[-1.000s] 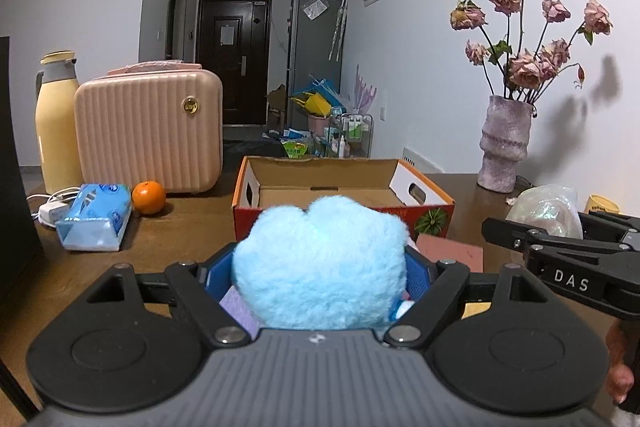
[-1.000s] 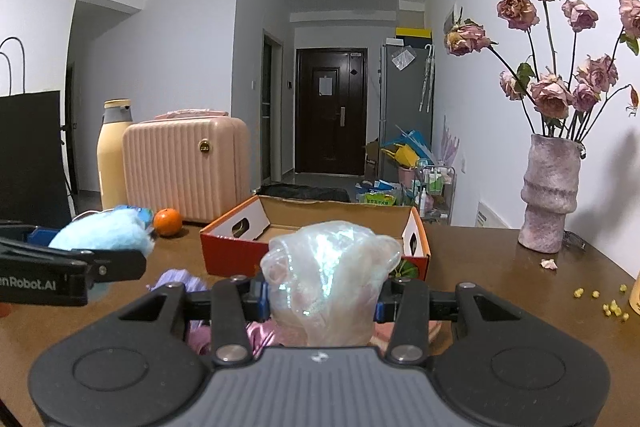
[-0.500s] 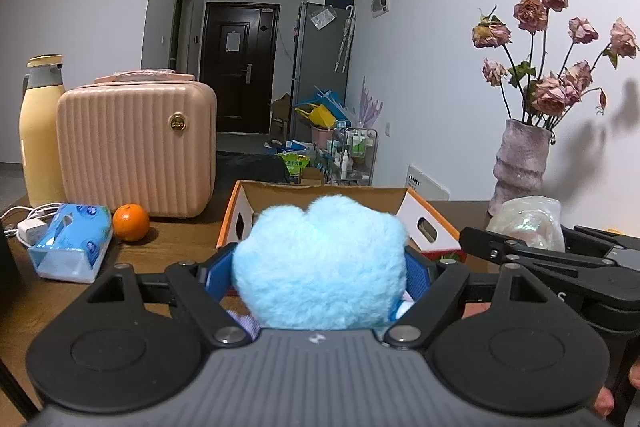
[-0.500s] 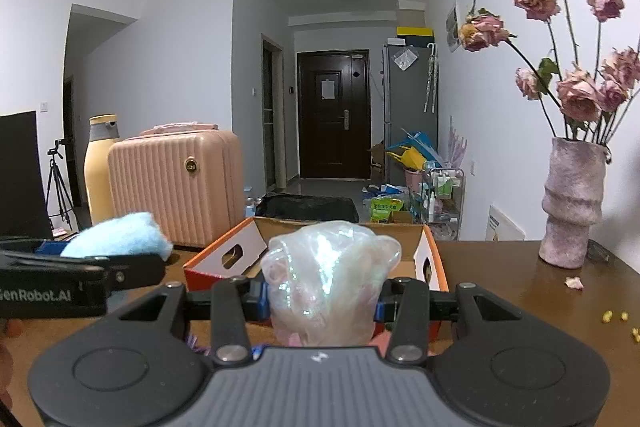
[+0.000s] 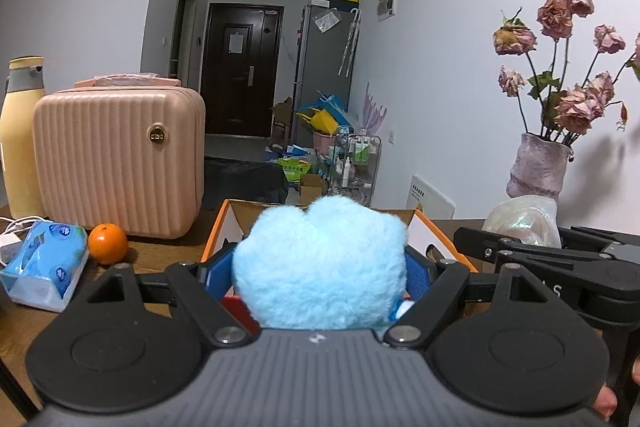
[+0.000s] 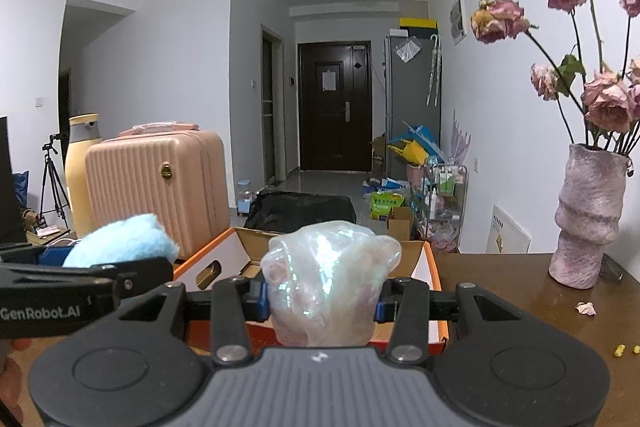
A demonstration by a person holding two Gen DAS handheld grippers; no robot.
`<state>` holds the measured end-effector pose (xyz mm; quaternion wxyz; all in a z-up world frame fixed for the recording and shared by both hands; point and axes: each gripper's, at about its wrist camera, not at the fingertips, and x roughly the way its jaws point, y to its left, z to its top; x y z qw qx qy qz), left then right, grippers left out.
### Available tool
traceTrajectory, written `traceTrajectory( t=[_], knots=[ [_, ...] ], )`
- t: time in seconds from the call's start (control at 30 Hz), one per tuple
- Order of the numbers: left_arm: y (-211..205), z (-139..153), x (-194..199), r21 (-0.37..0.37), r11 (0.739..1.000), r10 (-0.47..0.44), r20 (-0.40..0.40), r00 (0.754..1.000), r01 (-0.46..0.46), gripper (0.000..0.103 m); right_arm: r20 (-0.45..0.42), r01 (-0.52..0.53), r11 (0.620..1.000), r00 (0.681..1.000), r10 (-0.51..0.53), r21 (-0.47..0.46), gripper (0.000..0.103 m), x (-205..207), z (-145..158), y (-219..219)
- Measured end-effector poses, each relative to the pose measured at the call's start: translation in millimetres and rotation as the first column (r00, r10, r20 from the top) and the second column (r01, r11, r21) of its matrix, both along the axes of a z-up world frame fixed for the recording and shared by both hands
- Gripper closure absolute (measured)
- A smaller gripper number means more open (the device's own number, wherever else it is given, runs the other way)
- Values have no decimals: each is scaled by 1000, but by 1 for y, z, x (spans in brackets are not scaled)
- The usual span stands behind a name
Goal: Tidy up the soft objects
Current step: 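Carry the heart plush and plastic bag with both grippers over the cardboard box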
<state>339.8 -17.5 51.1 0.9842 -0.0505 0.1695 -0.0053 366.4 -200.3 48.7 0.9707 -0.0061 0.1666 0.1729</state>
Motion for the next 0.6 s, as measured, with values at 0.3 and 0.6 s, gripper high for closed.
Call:
traceTrajectory(
  t=[0.3, 0.6],
  knots=[
    [2, 5, 41, -18, 1000, 14, 6, 1000, -14, 21, -38, 5, 1000, 999, -4, 11, 60, 45, 8, -4],
    [6, 1, 86, 6, 999, 54, -17, 998, -54, 21, -89, -4, 1000, 996, 3, -15, 60, 95, 2, -2]
  ],
)
